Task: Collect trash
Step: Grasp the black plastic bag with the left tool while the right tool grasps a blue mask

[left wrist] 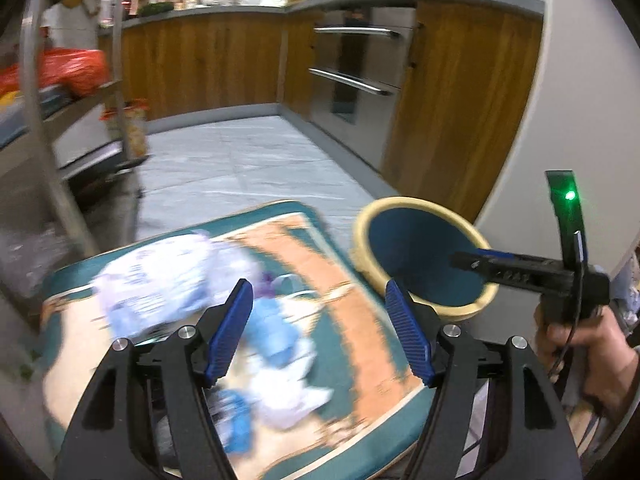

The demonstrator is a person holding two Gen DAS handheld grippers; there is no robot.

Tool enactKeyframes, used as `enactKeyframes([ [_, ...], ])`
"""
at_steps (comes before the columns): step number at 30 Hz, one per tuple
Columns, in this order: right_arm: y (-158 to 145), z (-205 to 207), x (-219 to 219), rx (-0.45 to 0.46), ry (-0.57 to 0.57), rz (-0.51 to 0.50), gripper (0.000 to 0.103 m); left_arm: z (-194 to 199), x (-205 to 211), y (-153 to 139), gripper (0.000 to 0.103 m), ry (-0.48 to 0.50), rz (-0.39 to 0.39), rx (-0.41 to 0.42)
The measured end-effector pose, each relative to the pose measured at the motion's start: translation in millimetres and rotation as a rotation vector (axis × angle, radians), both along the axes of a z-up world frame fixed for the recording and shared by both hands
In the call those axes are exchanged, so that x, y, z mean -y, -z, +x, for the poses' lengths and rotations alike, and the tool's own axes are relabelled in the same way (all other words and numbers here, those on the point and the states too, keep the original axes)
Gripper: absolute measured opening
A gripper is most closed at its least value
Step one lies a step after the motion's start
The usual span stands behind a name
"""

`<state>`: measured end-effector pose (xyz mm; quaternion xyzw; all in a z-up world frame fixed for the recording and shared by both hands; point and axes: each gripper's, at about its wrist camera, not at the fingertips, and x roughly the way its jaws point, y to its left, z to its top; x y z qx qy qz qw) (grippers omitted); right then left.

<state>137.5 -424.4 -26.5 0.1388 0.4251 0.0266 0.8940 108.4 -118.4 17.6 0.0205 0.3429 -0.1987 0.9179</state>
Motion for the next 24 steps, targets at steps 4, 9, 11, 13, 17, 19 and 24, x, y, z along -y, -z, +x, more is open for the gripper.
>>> enactKeyframes([
  [4, -6, 8, -23, 0.011, -0.043, 0.006, 0.062, -12, -45, -10, 0.068, -0.121, 0.03, 0.011],
  [9, -10, 13, -50, 0.016, -0.109, 0.007, 0.062, -26, -98, -15, 0.068, -0.215, -0.009, -0.024],
  [11, -12, 13, -61, 0.02, -0.139, 0.001, 0.062, -29, -114, -9, 0.068, -0.245, -0.03, -0.051],
  [13, -13, 12, -72, 0.021, -0.165, -0.002, 0.062, -30, -124, -2, 0.068, -0.256, -0.044, -0.075],
  [17, -14, 7, -87, 0.019, -0.211, -0.006, 0.062, -30, -138, 16, 0.067, -0.247, -0.099, -0.12],
  [19, -13, 5, -92, 0.014, -0.228, -0.005, 0.062, -26, -136, 25, 0.067, -0.233, -0.096, -0.137],
  [24, -9, 1, -100, -0.008, -0.257, 0.0, 0.062, -20, -131, 49, 0.066, -0.211, -0.114, -0.188],
])
